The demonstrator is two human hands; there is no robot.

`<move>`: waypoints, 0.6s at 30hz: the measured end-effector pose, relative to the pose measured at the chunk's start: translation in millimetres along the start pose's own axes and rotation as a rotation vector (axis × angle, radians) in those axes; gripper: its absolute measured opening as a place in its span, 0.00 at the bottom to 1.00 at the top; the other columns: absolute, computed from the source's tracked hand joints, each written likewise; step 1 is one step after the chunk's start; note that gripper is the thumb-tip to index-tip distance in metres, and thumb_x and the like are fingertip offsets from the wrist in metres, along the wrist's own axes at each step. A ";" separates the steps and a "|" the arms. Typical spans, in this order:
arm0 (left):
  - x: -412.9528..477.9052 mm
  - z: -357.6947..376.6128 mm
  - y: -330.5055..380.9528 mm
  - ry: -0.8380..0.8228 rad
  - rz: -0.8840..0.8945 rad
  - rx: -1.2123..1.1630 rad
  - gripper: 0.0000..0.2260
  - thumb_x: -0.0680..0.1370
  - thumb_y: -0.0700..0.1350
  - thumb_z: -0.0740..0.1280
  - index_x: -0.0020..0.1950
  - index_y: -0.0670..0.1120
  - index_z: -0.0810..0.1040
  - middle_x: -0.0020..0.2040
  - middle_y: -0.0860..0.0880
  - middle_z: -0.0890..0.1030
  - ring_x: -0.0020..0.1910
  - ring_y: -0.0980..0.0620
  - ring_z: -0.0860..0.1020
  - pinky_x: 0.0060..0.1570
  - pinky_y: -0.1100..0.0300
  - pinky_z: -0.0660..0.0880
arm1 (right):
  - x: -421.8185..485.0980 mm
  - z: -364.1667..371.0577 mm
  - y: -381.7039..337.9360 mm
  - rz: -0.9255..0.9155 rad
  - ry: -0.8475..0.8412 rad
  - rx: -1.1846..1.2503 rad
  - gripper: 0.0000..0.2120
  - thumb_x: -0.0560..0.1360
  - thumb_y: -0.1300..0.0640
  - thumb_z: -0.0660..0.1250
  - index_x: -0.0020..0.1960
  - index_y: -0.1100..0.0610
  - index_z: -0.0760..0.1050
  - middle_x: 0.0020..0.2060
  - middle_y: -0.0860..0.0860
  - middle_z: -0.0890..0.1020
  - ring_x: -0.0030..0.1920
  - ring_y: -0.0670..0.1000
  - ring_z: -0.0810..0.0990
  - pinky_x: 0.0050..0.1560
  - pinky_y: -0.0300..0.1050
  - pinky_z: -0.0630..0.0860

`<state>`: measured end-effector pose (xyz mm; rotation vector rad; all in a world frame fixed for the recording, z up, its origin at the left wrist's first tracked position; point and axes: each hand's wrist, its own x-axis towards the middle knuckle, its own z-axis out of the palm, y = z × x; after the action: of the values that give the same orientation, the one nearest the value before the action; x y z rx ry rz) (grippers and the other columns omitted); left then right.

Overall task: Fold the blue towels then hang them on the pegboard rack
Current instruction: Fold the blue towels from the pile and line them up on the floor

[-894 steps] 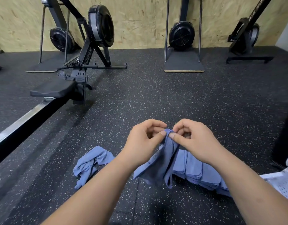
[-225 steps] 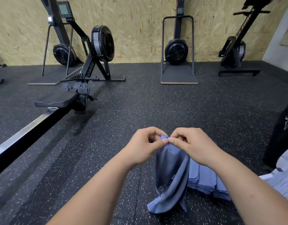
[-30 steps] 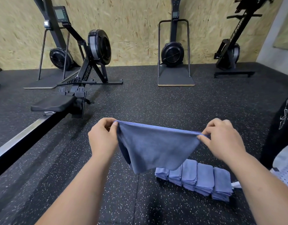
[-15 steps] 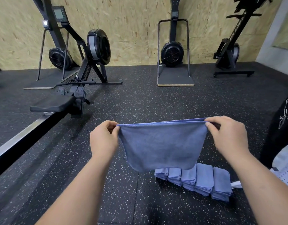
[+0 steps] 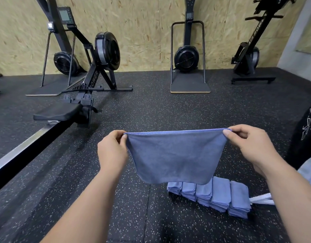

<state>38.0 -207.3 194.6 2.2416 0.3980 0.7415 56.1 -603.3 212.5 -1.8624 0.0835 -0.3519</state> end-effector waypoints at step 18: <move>-6.2 22.2 5.6 -0.213 -0.082 -0.135 0.08 0.81 0.52 0.73 0.43 0.52 0.84 0.36 0.56 0.85 0.36 0.54 0.84 0.46 0.53 0.82 | 3.6 24.4 25.8 0.173 0.242 -0.028 0.08 0.80 0.49 0.74 0.52 0.53 0.84 0.45 0.48 0.87 0.49 0.52 0.85 0.54 0.51 0.80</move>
<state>47.1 -226.3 183.7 2.1371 0.3240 0.4667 69.5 -589.9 182.2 -1.8181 0.4138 -0.4561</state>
